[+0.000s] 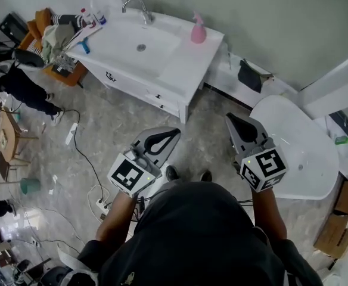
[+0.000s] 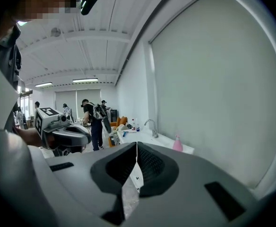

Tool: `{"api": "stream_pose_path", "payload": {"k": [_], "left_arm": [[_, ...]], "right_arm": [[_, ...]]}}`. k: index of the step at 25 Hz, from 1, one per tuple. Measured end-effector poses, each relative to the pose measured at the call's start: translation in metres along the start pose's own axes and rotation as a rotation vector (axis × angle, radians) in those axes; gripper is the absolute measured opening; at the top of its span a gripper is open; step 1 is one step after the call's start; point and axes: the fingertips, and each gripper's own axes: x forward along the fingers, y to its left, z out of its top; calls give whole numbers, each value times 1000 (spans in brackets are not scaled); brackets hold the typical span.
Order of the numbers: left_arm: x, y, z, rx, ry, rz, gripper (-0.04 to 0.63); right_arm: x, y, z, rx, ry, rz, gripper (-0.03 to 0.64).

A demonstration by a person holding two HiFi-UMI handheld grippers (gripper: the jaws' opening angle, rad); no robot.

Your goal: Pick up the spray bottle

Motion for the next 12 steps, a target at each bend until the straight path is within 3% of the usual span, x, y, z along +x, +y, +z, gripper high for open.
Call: {"api": "stream_pose_path", "payload": {"k": [12], "left_arm": [[-30,51,-3,13,-8,-36,4]], "right_arm": [[43,24,7,7,3,-55,11]]}}
